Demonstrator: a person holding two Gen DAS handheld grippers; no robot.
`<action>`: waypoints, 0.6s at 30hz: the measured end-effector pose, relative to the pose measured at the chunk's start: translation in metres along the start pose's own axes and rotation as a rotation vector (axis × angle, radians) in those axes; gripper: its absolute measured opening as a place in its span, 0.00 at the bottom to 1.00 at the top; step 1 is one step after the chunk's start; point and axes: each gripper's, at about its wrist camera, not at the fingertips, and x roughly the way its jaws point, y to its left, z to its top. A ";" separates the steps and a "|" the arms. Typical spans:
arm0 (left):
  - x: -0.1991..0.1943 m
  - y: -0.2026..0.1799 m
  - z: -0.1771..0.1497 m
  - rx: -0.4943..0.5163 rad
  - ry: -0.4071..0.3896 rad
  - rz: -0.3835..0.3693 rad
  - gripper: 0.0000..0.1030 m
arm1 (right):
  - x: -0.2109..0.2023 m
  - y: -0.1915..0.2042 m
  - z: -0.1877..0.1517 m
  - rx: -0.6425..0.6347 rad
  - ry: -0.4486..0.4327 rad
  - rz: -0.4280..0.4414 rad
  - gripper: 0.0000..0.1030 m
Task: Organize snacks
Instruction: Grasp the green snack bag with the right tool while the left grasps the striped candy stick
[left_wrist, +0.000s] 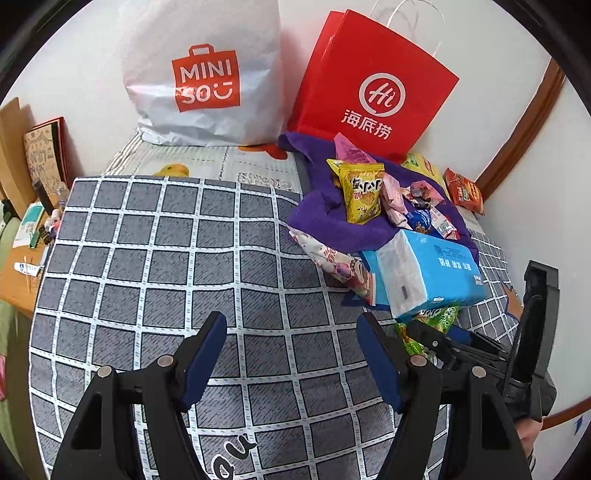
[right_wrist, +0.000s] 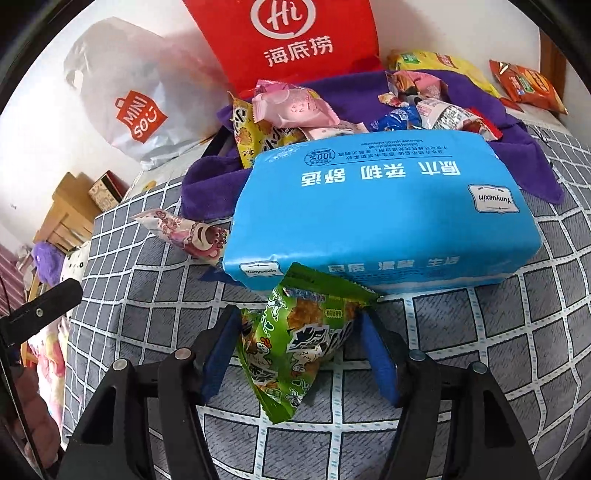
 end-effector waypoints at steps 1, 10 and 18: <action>0.002 -0.001 -0.001 0.003 0.001 -0.004 0.69 | -0.002 0.000 -0.001 -0.015 -0.001 0.007 0.60; 0.036 -0.022 0.006 -0.004 0.050 -0.041 0.69 | -0.033 -0.018 -0.013 -0.085 -0.018 0.041 0.58; 0.074 -0.041 0.024 -0.020 0.070 -0.045 0.67 | -0.054 -0.052 -0.019 -0.100 -0.038 0.043 0.36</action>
